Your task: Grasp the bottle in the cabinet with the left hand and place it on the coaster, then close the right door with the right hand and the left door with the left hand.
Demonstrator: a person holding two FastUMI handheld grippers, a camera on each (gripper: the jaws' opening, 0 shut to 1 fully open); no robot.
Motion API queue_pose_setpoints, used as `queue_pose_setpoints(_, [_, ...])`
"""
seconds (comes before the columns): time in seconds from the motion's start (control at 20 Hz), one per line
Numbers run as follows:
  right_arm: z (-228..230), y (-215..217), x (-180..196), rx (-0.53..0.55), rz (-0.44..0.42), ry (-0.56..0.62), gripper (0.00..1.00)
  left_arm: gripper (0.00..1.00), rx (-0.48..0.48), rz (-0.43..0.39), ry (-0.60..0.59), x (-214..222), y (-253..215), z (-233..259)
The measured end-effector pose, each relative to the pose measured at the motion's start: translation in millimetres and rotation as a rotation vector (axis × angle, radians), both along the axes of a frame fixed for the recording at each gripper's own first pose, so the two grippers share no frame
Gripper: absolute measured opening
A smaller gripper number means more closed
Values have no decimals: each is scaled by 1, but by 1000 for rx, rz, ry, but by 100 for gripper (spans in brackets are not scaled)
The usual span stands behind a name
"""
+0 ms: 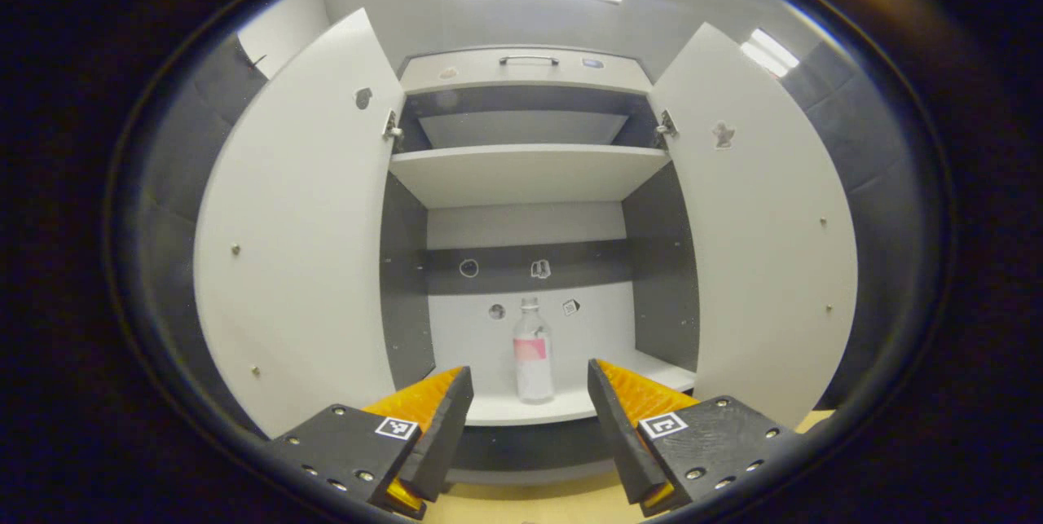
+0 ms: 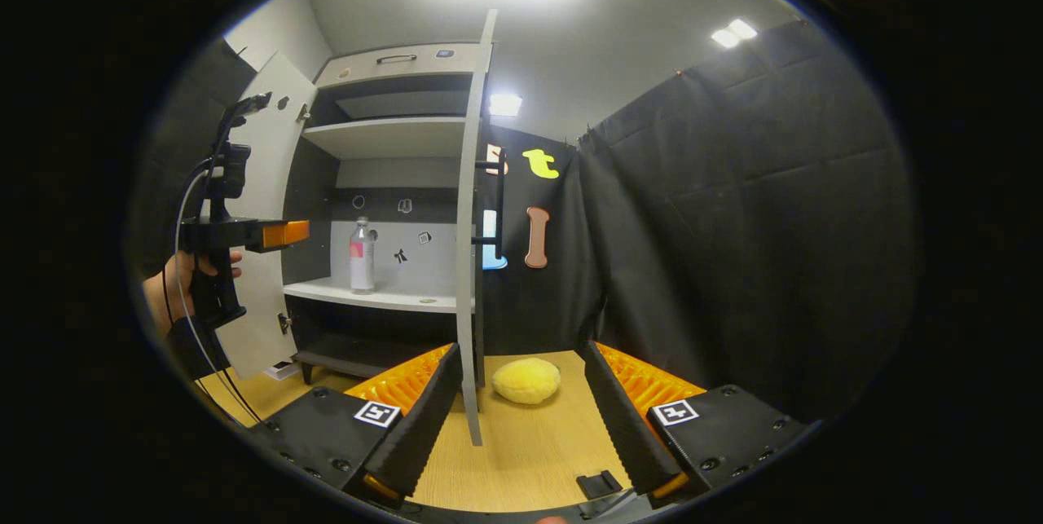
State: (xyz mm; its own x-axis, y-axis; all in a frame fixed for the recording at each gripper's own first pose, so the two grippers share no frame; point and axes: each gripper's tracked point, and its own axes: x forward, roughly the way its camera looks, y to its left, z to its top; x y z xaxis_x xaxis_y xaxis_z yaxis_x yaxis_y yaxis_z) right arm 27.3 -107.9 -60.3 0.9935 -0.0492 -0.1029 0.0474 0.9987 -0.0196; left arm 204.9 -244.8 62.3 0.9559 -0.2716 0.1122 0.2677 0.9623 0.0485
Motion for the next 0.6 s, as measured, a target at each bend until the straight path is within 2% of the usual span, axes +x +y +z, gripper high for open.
queue_pose_setpoints(0.05, [-1,0,5,5,-9,1,92,83,-4,-6,7,14,-5,-1])
queue_pose_setpoints(0.1, [-2,0,8,5,-18,4,96,83,-5,-9,11,27,-9,-3])
queue_pose_setpoints(0.15, [-5,-2,12,0,-28,8,92,89,-2,-10,12,40,-13,-4])
queue_pose_setpoints(0.2, [-6,-4,16,-7,-40,13,96,89,0,-10,14,52,-16,-5])
queue_pose_setpoints(0.25, [-8,-6,19,-10,-52,17,96,83,-3,-17,19,65,-19,-9])
queue_pose_setpoints(0.3, [-9,-7,22,-10,-65,21,92,83,-8,-28,27,78,-23,-12])
queue_pose_setpoints(0.35, [-11,-10,25,-10,-78,24,92,83,-10,-36,39,90,-27,-16])
queue_pose_setpoints(0.4, [-12,-10,28,-8,-90,28,96,83,-7,-42,52,102,-31,-22])
queue_pose_setpoints(0.5, [-17,-12,35,-1,-113,39,96,83,2,-51,72,126,-38,-31])
queue_pose_setpoints(0.55, [-21,-13,38,2,-124,45,92,83,7,-54,78,136,-41,-36])
queue_pose_setpoints(0.6, [-24,-13,41,6,-133,53,96,83,15,-55,82,145,-43,-40])
